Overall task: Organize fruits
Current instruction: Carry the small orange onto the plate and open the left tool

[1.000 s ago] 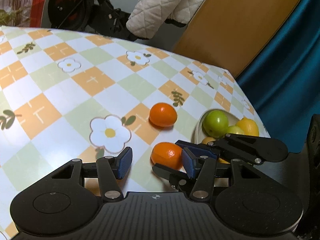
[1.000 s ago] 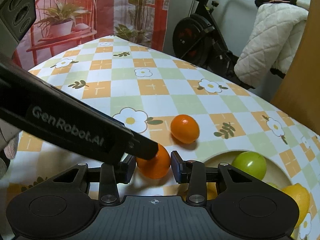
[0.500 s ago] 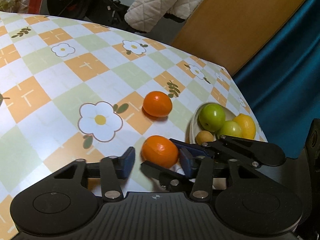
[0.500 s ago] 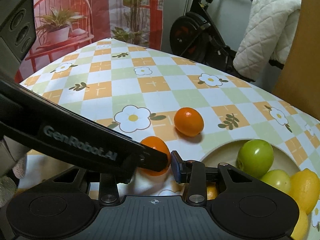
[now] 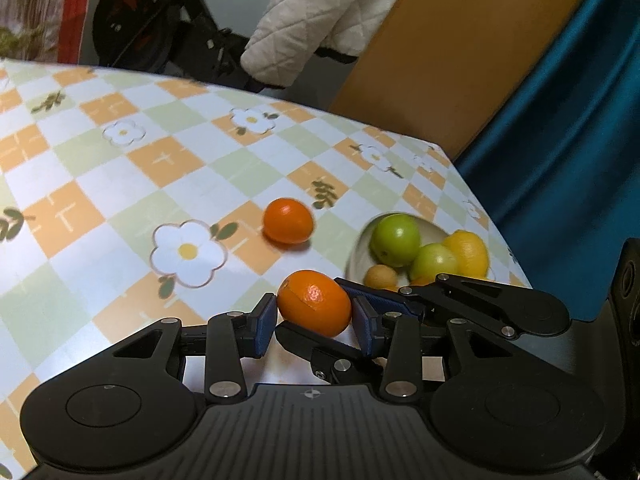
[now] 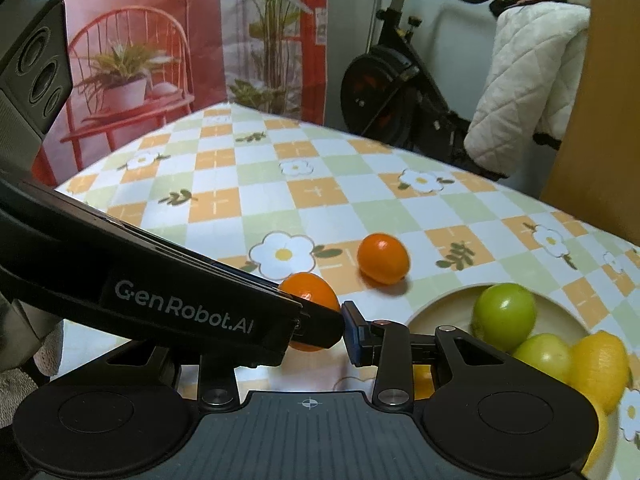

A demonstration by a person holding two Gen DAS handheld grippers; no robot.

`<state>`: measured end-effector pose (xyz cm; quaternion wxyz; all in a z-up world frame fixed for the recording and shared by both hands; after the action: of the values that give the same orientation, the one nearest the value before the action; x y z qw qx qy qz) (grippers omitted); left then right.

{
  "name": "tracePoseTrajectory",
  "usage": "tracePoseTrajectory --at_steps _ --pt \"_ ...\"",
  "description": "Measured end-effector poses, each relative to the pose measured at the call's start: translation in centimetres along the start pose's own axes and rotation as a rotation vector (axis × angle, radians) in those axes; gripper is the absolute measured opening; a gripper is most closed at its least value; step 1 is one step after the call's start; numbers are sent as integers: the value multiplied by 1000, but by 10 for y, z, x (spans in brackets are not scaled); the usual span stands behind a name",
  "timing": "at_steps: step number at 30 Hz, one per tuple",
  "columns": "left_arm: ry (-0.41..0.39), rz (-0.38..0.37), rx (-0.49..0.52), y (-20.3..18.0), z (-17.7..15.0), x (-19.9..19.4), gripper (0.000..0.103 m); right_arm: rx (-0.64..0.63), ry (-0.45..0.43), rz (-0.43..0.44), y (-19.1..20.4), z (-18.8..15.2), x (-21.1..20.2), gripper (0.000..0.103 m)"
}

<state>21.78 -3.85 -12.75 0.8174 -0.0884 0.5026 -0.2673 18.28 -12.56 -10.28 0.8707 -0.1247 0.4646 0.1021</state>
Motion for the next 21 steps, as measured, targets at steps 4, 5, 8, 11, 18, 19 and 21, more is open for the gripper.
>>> tracePoseTrajectory --at_steps 4,5,8,11,18,19,21 --pt "-8 14 43 -18 3 -6 43 26 -35 -8 -8 -2 -15 34" --pt "-9 17 52 -22 4 -7 43 33 -44 -10 -10 -3 -19 34" --pt "-15 29 83 -37 6 -10 43 56 -73 -13 -18 -6 -31 34" --pt "-21 42 111 -49 7 -14 43 77 -101 -16 -26 -9 -41 34" --pt "-26 70 170 -75 14 -17 43 122 -159 -18 -43 -13 -58 34" --pt "-25 72 178 -78 15 -17 43 128 -165 -18 -45 -14 -60 34" --pt "-21 75 192 -85 16 -15 43 143 -174 -20 -51 -17 -63 34"
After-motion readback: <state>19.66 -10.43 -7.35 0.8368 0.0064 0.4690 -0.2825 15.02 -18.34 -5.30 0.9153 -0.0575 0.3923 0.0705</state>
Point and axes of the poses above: each gripper's, at about its wrist camera, not at the fingertips, and x roughly the way its jaws point, y to its left, z to its top, the point moved 6 cm from there along x, roughly the way its jaws point, and after that the axes turned 13 degrees about y, right-handed, at the moved point
